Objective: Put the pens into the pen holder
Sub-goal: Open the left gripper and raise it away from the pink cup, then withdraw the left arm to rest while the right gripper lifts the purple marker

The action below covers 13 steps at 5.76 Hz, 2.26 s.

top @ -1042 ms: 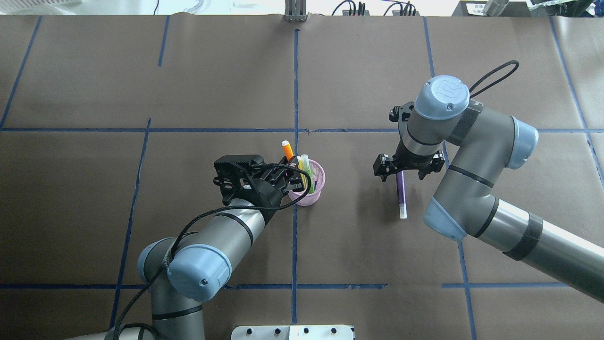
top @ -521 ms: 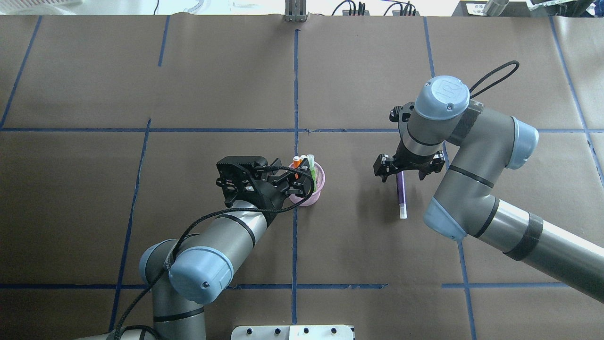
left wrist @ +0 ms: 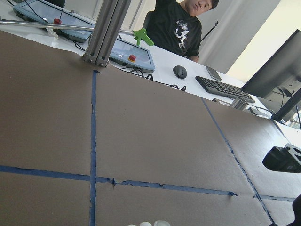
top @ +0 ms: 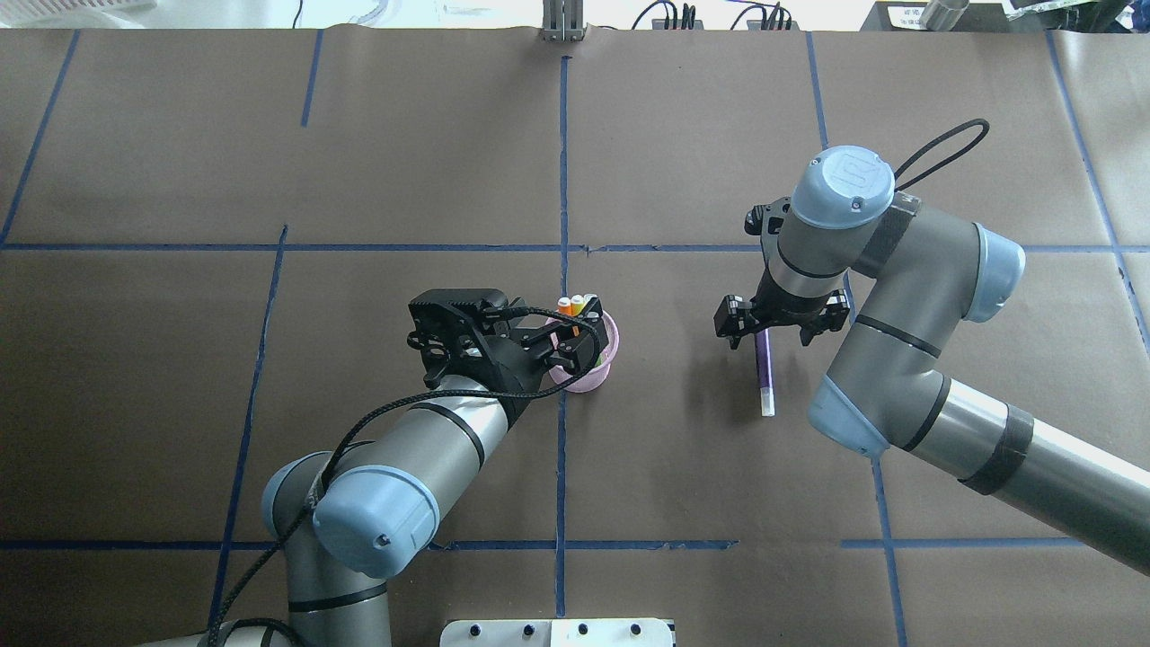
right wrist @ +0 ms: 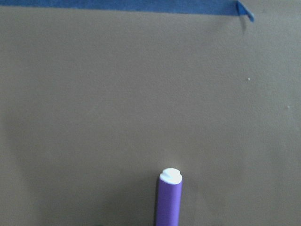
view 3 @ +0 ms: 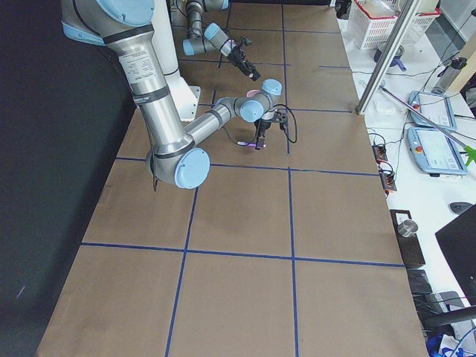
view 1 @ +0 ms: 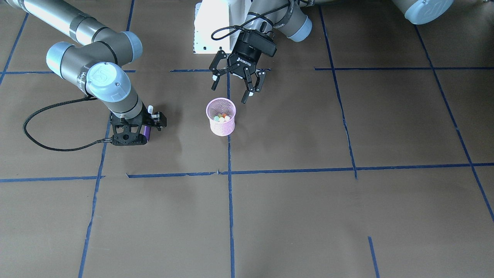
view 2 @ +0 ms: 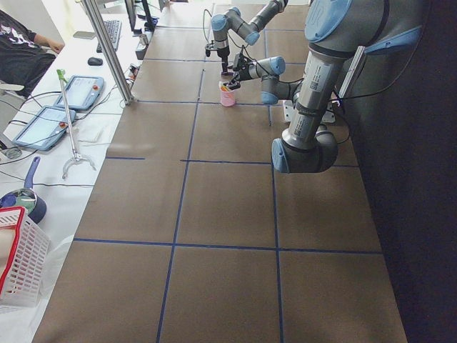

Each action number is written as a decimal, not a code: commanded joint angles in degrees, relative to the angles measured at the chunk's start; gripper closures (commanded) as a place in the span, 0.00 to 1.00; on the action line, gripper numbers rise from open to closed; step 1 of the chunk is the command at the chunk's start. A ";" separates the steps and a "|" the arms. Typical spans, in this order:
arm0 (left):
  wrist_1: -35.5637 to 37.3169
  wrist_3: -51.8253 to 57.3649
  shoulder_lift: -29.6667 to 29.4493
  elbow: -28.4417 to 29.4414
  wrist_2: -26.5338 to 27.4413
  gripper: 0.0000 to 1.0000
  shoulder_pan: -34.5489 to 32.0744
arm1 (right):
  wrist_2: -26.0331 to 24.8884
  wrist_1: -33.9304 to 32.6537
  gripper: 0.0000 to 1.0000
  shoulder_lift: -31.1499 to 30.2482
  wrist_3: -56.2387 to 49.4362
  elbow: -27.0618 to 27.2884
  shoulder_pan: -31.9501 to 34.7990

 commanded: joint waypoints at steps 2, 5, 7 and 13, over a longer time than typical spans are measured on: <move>0.20 6.37 0.17 -3.47 -0.57 0.00 -1.56 | 1.66 0.06 0.49 0.17 1.37 -0.04 -0.08; 0.55 6.38 0.26 -3.48 -6.79 0.00 -5.69 | 1.76 -0.02 0.67 0.08 1.37 -0.13 -0.08; 7.04 6.38 0.26 -5.05 -13.21 0.00 -9.56 | 1.67 0.06 0.60 -0.18 1.46 -0.91 -0.17; 25.14 6.47 1.74 -8.12 -37.18 0.00 -23.04 | 1.06 0.33 1.00 0.70 1.46 3.88 0.79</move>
